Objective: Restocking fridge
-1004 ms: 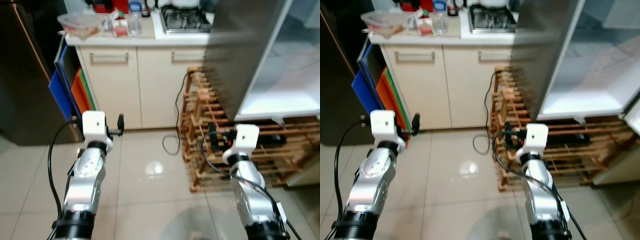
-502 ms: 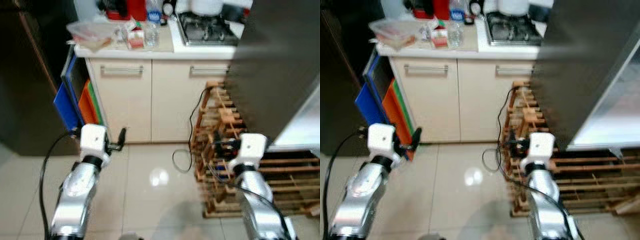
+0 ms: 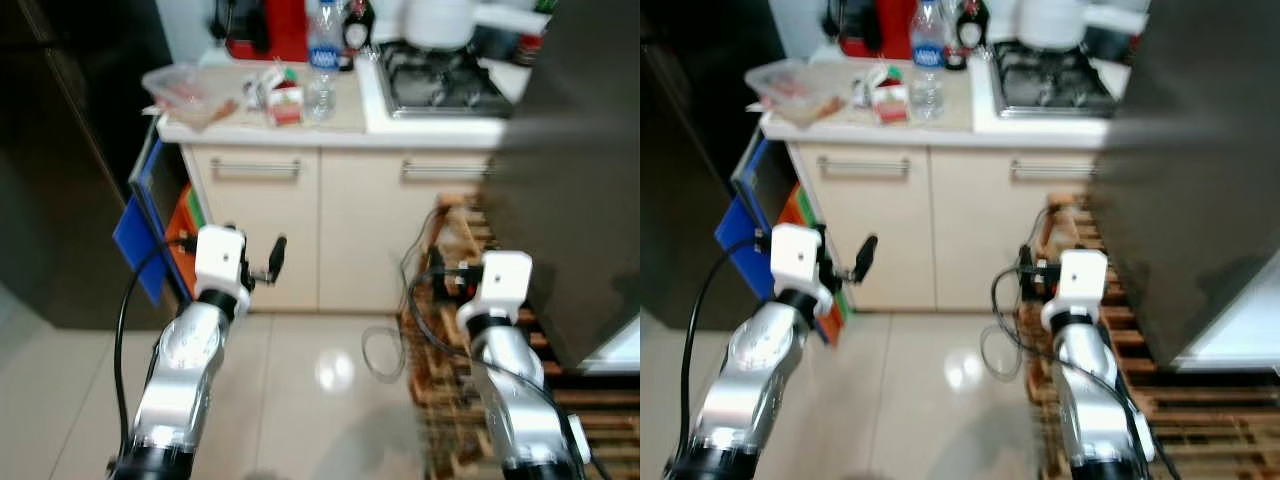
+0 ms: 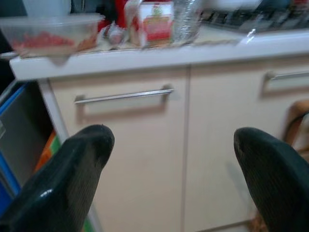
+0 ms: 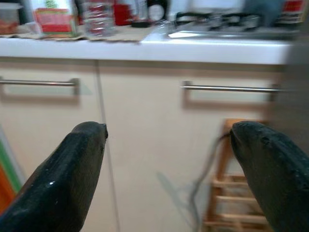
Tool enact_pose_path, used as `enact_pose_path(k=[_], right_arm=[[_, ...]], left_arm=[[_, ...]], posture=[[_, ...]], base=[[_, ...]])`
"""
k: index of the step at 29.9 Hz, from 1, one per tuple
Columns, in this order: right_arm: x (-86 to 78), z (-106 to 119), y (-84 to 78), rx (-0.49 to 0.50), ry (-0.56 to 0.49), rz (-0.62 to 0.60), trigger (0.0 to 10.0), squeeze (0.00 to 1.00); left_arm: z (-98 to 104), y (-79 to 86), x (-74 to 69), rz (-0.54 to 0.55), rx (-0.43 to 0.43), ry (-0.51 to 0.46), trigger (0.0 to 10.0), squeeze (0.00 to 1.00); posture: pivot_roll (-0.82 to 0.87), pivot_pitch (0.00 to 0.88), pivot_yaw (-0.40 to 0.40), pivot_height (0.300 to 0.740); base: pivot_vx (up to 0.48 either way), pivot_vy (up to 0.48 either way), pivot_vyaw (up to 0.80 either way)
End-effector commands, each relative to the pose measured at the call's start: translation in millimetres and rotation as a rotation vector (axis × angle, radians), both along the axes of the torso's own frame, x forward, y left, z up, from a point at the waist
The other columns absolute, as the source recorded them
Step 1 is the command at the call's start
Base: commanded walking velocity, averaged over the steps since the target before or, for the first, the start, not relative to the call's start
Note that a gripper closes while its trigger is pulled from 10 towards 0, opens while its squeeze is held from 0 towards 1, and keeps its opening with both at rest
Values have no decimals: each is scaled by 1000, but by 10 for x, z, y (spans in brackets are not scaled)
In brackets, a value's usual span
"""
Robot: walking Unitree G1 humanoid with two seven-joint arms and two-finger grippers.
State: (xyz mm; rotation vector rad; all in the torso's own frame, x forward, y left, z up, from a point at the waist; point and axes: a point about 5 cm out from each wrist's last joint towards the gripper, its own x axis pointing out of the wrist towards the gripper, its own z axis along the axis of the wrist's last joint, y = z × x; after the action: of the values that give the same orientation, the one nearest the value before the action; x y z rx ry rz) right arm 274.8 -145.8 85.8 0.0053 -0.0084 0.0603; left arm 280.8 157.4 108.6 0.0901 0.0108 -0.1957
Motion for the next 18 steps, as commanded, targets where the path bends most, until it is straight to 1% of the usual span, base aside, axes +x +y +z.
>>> enact_pose_path(k=[1,7,11,12,14,17,18], right_arm=[[14,-5,-117,-19,6,-27,10000,78],[39,-6,-92,-21,9,-14,10000,82],[43,-15,-84,-41,11,-36,10000,82],[37,-28,-66,-39,16,-27,10000,78],[36,-43,-50,-34,26,-17,10000,82],[62,-64,-57,-38,43,-23,10000,75],[81,-76,-79,-26,55,-37,10000,75]], left_arm=[[33,-84,17,-26,-10,-11,10000,0],[40,-88,21,-17,-25,-15,10000,0],[44,-62,38,2,-50,-5,10000,0],[63,-60,57,7,-29,-15,10000,0],[54,-52,91,30,-22,-2,10000,0],[13,-48,123,49,31,18,10000,0],[-18,-40,131,66,65,35,10000,0]], posture=[[-19,0,17,730],[-19,0,16,730],[-14,0,13,730],[-11,0,6,730],[-9,0,4,730],[-9,0,2,730],[-11,0,2,730]], base=[[480,0,0],[480,0,0],[480,0,0],[480,0,0],[467,0,0],[0,0,0],[0,0,0]])
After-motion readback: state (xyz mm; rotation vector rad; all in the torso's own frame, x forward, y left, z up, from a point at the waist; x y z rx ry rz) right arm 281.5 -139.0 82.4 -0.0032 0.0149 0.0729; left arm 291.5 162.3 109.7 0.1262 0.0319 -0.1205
